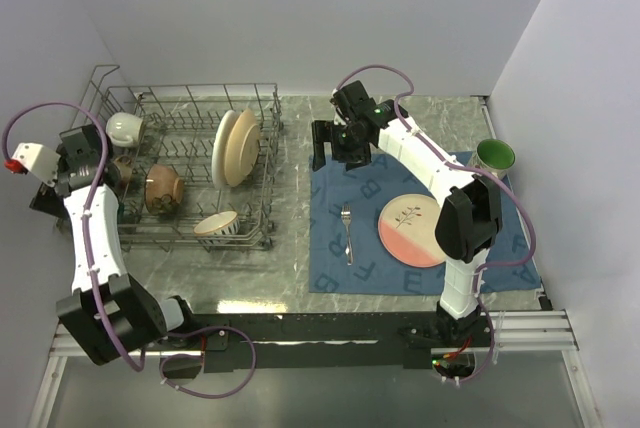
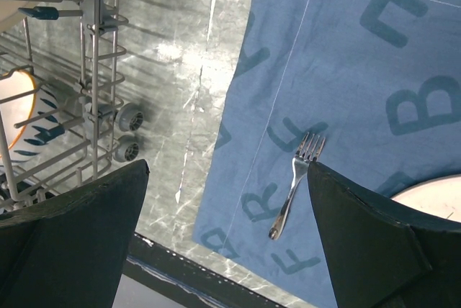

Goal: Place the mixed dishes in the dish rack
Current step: Move the dish rack

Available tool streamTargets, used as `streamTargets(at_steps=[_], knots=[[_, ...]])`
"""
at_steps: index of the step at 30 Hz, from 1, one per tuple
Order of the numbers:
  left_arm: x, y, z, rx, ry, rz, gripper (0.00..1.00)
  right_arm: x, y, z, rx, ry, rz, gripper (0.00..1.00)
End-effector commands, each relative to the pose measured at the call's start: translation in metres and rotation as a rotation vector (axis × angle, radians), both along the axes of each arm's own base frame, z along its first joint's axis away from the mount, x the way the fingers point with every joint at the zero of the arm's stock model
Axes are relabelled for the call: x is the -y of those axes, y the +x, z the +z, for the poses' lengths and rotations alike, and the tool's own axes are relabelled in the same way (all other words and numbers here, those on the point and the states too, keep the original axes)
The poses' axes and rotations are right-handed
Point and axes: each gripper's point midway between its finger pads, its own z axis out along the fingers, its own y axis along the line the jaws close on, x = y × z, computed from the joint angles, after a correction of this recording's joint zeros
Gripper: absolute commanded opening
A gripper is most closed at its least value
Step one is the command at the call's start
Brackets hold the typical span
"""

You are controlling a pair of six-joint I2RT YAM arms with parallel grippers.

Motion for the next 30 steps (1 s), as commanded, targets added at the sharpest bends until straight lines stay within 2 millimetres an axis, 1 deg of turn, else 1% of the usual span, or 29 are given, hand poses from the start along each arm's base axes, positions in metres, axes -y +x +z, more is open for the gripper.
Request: streamTargets(at_steps=[1, 2, 4, 5, 6, 7, 8, 10, 12, 13, 15, 16, 18, 19, 22, 23, 25, 30], knots=[[0.007, 0.001, 0.024, 0.016, 0.022, -0.071, 0.99, 0.006, 0.003, 0.030, 0.078, 0.023, -0.015, 1.00], [0.014, 0.007, 0.025, 0.014, 0.004, -0.134, 0.99, 0.006, 0.003, 0.030, 0.080, 0.025, -0.018, 1.00], [0.029, 0.022, 0.037, 0.041, 0.004, -0.270, 0.99, 0.006, 0.003, 0.037, 0.097, 0.033, -0.025, 1.00], [0.042, 0.030, 0.040, 0.048, -0.015, -0.364, 0.99, 0.006, 0.005, 0.040, 0.116, 0.043, -0.028, 1.00], [0.053, 0.034, 0.050, 0.081, -0.007, -0.423, 0.99, 0.007, 0.003, 0.045, 0.128, 0.052, -0.031, 1.00], [0.068, 0.046, 0.060, 0.118, 0.001, -0.508, 0.99, 0.008, 0.004, 0.049, 0.142, 0.059, -0.035, 1.00], [0.078, 0.050, 0.066, 0.132, 0.007, -0.561, 1.00, 0.007, 0.007, 0.053, 0.160, 0.071, -0.041, 1.00], [0.105, 0.059, 0.079, 0.168, -0.006, -0.670, 0.99, 0.010, 0.007, 0.061, 0.182, 0.084, -0.053, 1.00], [0.123, 0.066, 0.081, 0.166, -0.025, -0.736, 0.99, 0.012, 0.009, 0.070, 0.214, 0.102, -0.064, 1.00], [0.138, 0.072, 0.086, 0.170, -0.030, -0.787, 0.99, 0.012, 0.009, 0.072, 0.221, 0.107, -0.067, 1.00], [0.152, 0.073, 0.085, 0.160, -0.054, -0.809, 1.00, 0.015, 0.012, 0.079, 0.238, 0.124, -0.079, 1.00], [0.166, 0.074, 0.087, 0.167, -0.066, -0.855, 1.00, 0.016, 0.013, 0.080, 0.237, 0.131, -0.084, 1.00], [0.179, 0.075, 0.093, 0.200, -0.069, -0.897, 0.99, 0.014, 0.012, 0.087, 0.248, 0.152, -0.084, 1.00], [0.192, 0.076, 0.092, 0.210, -0.081, -0.945, 0.99, 0.015, 0.012, 0.089, 0.255, 0.156, -0.084, 1.00], [0.208, 0.074, 0.102, 0.269, -0.067, -1.012, 0.99, 0.016, 0.013, 0.099, 0.292, 0.172, -0.092, 1.00], [0.212, 0.073, 0.105, 0.280, -0.066, -1.030, 0.99, 0.016, 0.012, 0.098, 0.295, 0.173, -0.094, 1.00], [0.226, 0.073, 0.112, 0.298, -0.059, -1.075, 0.99, 0.020, 0.012, 0.108, 0.329, 0.185, -0.103, 1.00], [0.231, 0.073, 0.119, 0.304, -0.039, -1.110, 0.99, 0.023, 0.005, 0.117, 0.347, 0.194, -0.102, 1.00]])
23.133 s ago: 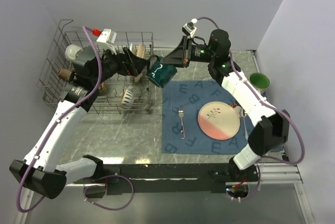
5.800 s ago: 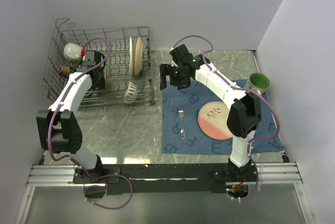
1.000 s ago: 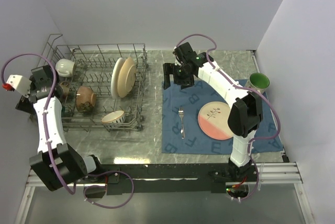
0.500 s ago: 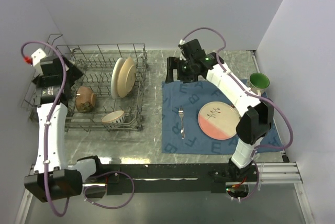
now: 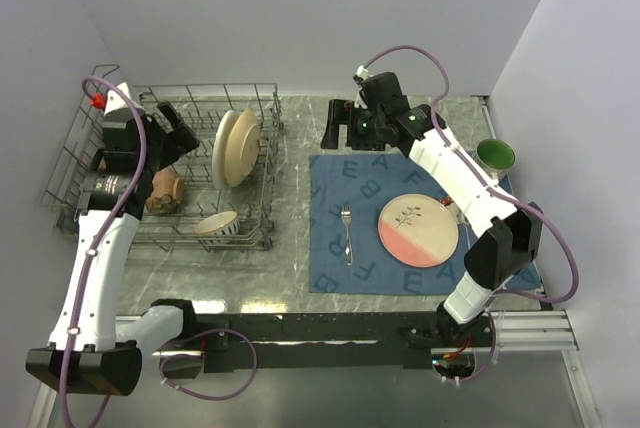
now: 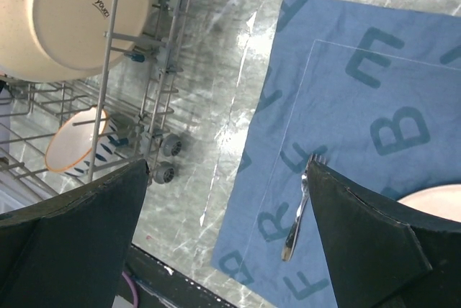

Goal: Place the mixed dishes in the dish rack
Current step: Move the dish rack

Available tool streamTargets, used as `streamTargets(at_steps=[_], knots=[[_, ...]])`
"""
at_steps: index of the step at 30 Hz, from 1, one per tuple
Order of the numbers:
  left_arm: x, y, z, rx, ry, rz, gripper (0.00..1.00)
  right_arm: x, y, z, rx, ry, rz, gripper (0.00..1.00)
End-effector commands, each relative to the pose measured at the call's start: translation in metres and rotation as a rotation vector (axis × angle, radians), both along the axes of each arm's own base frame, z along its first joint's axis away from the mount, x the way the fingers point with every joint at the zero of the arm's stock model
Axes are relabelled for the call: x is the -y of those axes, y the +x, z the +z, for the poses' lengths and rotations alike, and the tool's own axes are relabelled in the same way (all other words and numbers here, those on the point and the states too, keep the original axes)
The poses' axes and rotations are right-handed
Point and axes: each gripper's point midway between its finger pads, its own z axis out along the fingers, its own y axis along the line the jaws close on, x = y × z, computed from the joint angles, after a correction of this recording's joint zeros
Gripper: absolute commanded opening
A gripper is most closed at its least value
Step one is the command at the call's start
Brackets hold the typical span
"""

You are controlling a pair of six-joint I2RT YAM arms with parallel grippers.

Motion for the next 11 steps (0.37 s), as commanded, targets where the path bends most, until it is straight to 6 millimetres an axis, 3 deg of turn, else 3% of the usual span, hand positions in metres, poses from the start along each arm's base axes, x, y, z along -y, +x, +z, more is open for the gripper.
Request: streamTargets(at_steps=[1, 11], knots=[[0.005, 0.001, 0.022, 0.075, 0.025, -0.044, 0.99, 0.007, 0.001, 0.036, 0.104, 0.044, -0.025, 1.00], [0.000, 0.006, 0.028, 0.121, 0.064, -0.033, 0.99, 0.024, -0.009, 0.039, 0.173, 0.026, -0.055, 1.00]])
